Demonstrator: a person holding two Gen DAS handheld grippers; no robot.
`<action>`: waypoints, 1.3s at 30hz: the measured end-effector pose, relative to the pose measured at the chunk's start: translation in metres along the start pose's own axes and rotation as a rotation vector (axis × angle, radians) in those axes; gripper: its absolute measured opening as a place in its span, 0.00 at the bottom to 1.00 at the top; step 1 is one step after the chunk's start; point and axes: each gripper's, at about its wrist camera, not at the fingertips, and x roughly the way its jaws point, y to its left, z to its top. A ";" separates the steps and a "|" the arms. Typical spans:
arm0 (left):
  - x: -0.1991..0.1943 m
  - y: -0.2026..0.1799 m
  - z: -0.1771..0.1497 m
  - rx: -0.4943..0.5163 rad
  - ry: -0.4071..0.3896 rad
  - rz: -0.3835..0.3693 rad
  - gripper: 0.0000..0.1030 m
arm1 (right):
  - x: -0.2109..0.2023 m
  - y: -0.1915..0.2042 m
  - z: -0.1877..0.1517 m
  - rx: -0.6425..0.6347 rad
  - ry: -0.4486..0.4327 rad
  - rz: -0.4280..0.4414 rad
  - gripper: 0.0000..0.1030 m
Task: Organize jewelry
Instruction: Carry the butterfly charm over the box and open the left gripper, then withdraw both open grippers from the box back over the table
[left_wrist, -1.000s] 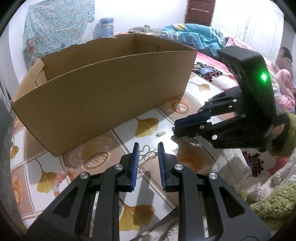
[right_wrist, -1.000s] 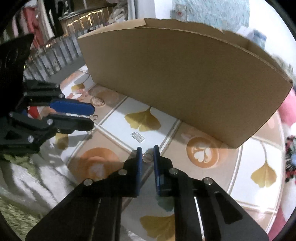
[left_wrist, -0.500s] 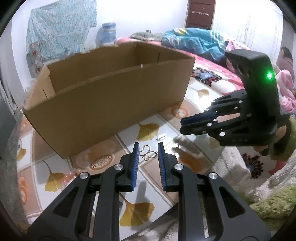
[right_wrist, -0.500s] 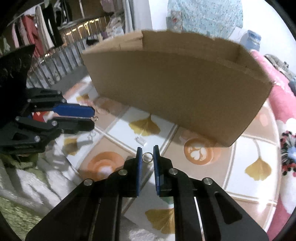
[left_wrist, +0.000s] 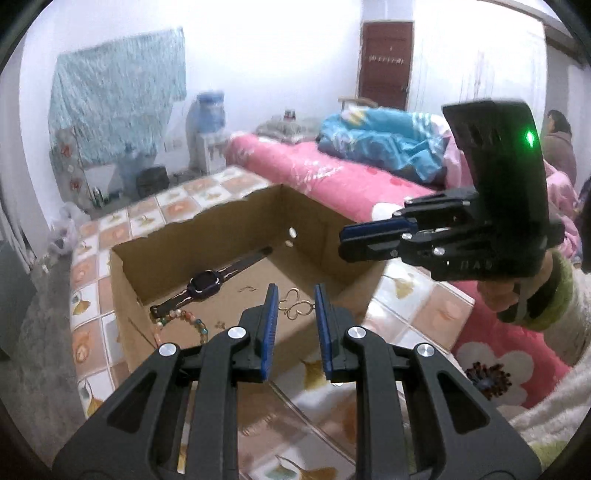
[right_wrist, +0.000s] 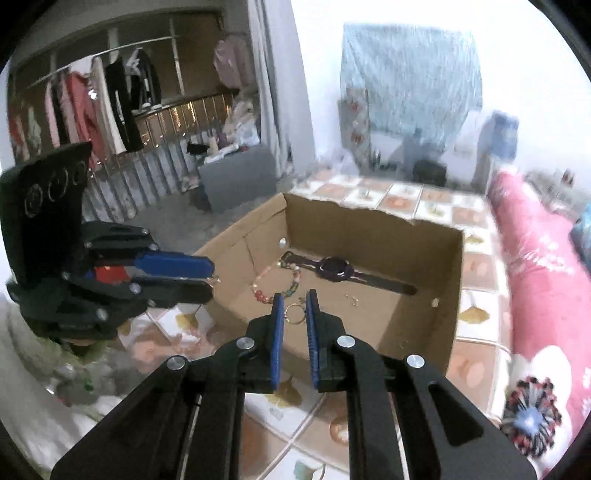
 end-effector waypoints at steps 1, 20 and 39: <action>0.010 0.007 0.006 -0.008 0.030 0.001 0.18 | 0.018 -0.004 0.009 0.022 0.036 -0.001 0.12; 0.161 0.110 0.028 -0.339 0.494 -0.066 0.26 | 0.114 -0.058 0.013 0.137 0.378 -0.072 0.13; 0.091 0.090 0.047 -0.256 0.254 -0.016 0.41 | 0.058 -0.047 0.028 0.162 0.200 -0.072 0.44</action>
